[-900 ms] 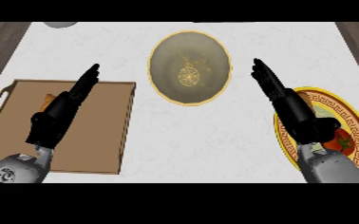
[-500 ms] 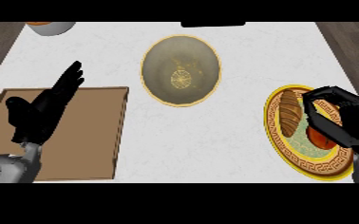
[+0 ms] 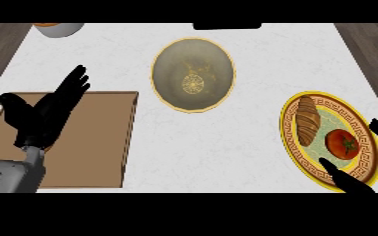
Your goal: Pick the tomato from the plate and place it in the bowl
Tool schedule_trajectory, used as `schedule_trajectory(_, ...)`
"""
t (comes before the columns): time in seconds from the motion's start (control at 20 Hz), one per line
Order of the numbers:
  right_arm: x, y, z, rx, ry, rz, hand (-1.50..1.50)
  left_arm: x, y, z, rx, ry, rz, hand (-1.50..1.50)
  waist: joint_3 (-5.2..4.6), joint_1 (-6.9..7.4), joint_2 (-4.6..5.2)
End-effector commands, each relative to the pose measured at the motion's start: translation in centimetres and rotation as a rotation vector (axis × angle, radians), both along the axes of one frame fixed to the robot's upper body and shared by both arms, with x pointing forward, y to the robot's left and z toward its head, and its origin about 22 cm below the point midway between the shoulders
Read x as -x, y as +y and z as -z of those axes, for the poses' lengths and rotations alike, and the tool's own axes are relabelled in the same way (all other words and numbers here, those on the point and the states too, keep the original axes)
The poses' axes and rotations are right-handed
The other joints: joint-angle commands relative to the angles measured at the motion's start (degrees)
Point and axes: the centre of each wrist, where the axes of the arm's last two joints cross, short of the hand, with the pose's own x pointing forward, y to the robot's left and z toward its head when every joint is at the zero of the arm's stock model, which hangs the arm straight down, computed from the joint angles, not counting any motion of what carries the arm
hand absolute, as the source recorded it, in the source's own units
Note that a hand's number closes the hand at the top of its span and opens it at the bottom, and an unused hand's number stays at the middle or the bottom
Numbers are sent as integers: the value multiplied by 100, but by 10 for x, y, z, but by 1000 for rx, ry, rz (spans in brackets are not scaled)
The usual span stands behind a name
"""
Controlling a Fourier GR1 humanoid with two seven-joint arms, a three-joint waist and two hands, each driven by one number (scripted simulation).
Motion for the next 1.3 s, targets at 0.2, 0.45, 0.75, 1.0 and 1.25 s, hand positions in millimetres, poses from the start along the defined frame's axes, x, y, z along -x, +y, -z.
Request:
schedule_trajectory(0.2,36,-12,-40,226,175,225,-150,-4,14,-4,5,11,11,0,-22,96,6)
schedule_trajectory(0.45,46,-3,-79,334,414,219,-150,-5,5,3,13,-4,29,0,-36,118,29)
schedule_trajectory(0.75,25,29,-135,438,576,214,-150,-20,5,-10,-4,3,36,0,-26,168,40)
schedule_trajectory(1.0,-3,49,-156,481,722,222,-150,-15,3,6,20,9,51,0,-14,241,34)
schedule_trajectory(1.25,0,64,-168,513,842,237,-150,-26,-20,-3,20,11,25,0,-7,165,13)
